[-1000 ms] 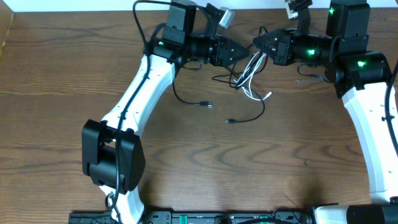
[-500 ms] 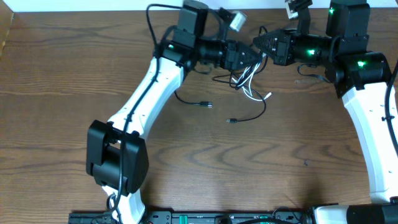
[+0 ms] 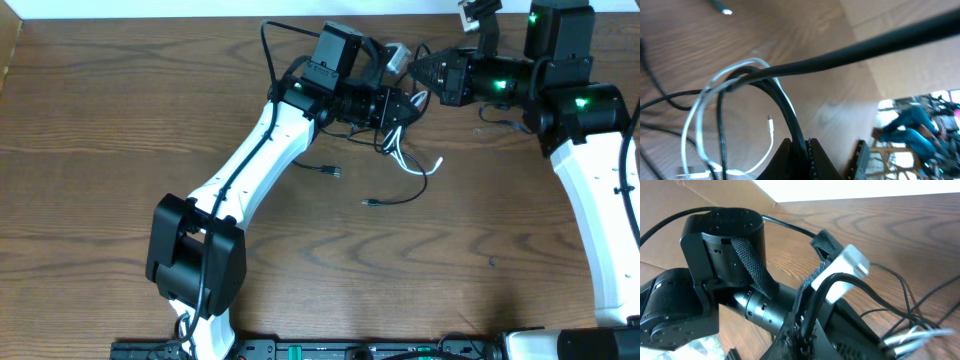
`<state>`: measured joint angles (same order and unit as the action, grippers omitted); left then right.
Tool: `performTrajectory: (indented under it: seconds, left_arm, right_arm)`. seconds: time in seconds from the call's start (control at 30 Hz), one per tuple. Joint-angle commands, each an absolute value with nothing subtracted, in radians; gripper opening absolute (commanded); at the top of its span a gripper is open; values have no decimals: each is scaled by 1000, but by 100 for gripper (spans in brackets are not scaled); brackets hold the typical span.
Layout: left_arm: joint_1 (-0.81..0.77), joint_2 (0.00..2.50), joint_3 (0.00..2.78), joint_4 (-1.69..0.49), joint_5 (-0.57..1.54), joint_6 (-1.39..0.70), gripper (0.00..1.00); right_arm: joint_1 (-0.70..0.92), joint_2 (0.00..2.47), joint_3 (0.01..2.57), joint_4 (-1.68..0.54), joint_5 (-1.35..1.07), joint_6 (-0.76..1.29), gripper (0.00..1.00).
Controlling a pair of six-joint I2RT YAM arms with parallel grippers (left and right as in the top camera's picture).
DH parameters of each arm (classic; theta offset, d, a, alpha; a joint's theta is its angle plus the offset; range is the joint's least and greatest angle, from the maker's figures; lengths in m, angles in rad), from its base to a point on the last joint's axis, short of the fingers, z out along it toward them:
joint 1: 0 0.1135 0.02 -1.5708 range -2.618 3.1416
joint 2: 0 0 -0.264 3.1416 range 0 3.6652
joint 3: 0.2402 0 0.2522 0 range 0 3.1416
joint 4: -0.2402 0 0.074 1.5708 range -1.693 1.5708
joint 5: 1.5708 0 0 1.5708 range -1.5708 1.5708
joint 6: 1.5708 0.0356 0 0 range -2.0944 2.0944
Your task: Untangle cables
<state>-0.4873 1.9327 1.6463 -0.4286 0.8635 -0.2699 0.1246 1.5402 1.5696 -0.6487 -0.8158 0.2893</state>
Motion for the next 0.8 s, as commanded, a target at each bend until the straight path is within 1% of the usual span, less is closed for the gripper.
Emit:
performTrajectory:
  seconds: [0.0,0.1,0.17,0.37,0.47,0.57,0.6,0.73,0.77]
  left_arm:
    - [-442,1947,1644,-446,765,-268,8]
    - [-411,1946,1644,-448,766,-268,7]
    - [-389,1946,1644,-456,766,-268,8]
    - [-318,1929,1645,-464,776,-268,7]
    - [-278,1889,1647,-463,776,-267,8]
    - [-241,1831,1653,-463,776,-267,8]
    - [-232,1809,1653,-463,776,-267,7]
    - [-217,1723,1654,-463,776,-268,7]
    - [-217,1709,1653,-464,776,-269,7]
  right_arm:
    - [66,1538,1574,-648,-836,326,1]
    - [11,1538,1574,-659,-800,371,1]
    - [-35,1538,1574,-687,-734,378,1]
    - [-154,1543,1573,-873,-273,378,1]
    - [-197,1557,1567,-928,-183,374,1]
    - [-236,1585,1556,-942,-217,358,1]
    - [-242,1599,1556,-938,-281,325,1]
    - [-226,1643,1556,-876,-682,95,1]
    - [-212,1649,1556,-860,-758,62,3]
